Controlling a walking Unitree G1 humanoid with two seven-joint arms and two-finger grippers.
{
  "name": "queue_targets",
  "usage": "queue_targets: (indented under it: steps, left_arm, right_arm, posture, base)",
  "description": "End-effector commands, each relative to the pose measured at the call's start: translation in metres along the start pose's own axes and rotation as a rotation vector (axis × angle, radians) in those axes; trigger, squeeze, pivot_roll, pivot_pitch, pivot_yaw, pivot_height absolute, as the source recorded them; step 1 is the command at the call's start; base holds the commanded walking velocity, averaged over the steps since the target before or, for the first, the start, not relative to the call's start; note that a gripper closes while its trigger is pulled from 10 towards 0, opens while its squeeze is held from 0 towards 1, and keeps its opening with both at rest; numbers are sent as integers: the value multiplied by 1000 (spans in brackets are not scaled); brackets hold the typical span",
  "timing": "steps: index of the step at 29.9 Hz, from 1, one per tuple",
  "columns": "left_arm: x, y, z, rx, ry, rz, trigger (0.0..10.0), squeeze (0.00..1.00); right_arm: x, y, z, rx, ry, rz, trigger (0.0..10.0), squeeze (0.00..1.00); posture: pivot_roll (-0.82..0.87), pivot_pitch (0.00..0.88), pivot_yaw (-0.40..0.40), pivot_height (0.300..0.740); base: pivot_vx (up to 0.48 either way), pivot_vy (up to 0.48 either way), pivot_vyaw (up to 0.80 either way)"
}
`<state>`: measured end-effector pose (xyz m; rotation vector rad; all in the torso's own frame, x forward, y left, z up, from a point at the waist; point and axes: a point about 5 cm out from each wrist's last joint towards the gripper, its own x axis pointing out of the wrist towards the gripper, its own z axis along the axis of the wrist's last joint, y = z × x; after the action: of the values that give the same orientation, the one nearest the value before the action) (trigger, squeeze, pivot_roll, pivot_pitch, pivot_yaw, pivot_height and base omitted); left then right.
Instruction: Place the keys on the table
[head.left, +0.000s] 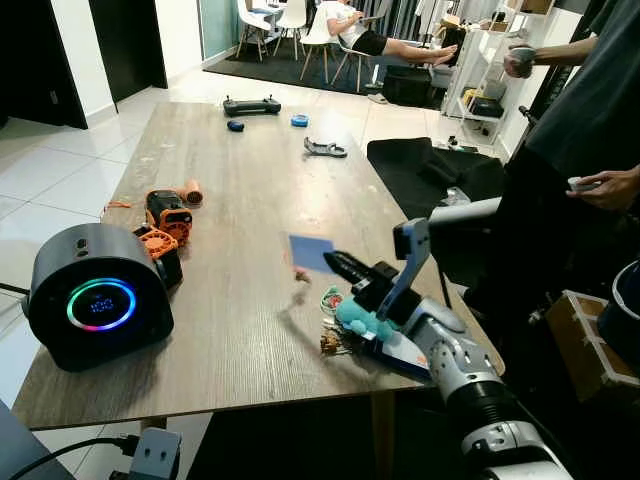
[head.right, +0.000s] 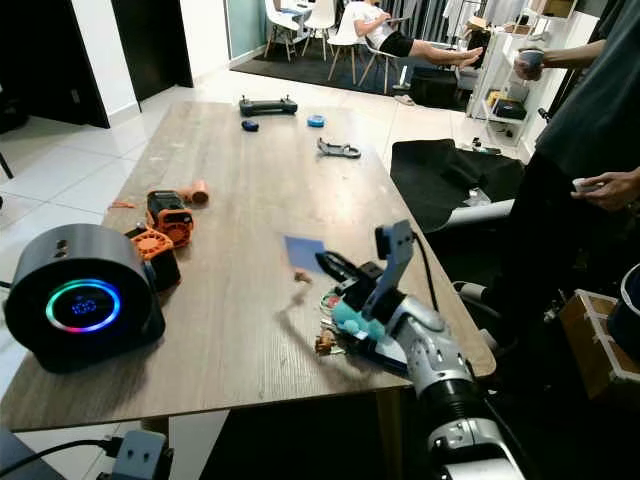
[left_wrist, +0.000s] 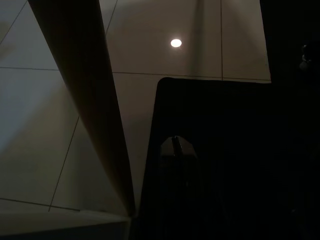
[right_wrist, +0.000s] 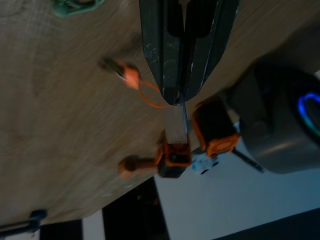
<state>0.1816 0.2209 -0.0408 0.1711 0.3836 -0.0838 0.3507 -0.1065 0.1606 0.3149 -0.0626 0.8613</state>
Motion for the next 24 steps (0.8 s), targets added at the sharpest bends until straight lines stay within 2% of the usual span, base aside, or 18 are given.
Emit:
queue_targets:
  steps: [1, 12, 17, 24]
  left_arm:
    - [-3, -3, -5, -9, 23, -3, 10000, 0]
    - [-3, -4, -5, -7, 24, -9, 10000, 0]
    - [-3, -4, -5, -7, 23, -9, 10000, 0]
    - [-3, -4, -5, -8, 22, -9, 10000, 0]
  right_arm:
    - [-1, 3, -1, 12, 5, 23, 10000, 0]
    - [-10, 8, -8, 41, 59, 75, 10000, 0]
    - [-12, 15, -18, 29, 139, 129, 10000, 0]
    - [-15, 17, -25, 13, 193, 138, 10000, 0]
  posture:
    - [108, 38, -79, 740]
    - [101, 38, -76, 740]
    - [104, 38, -77, 740]
    - [105, 39, -77, 740]
  base:
    - [0, 0, 0]
    - [0, 0, 0]
    - [0, 0, 0]
    - [0, 0, 0]
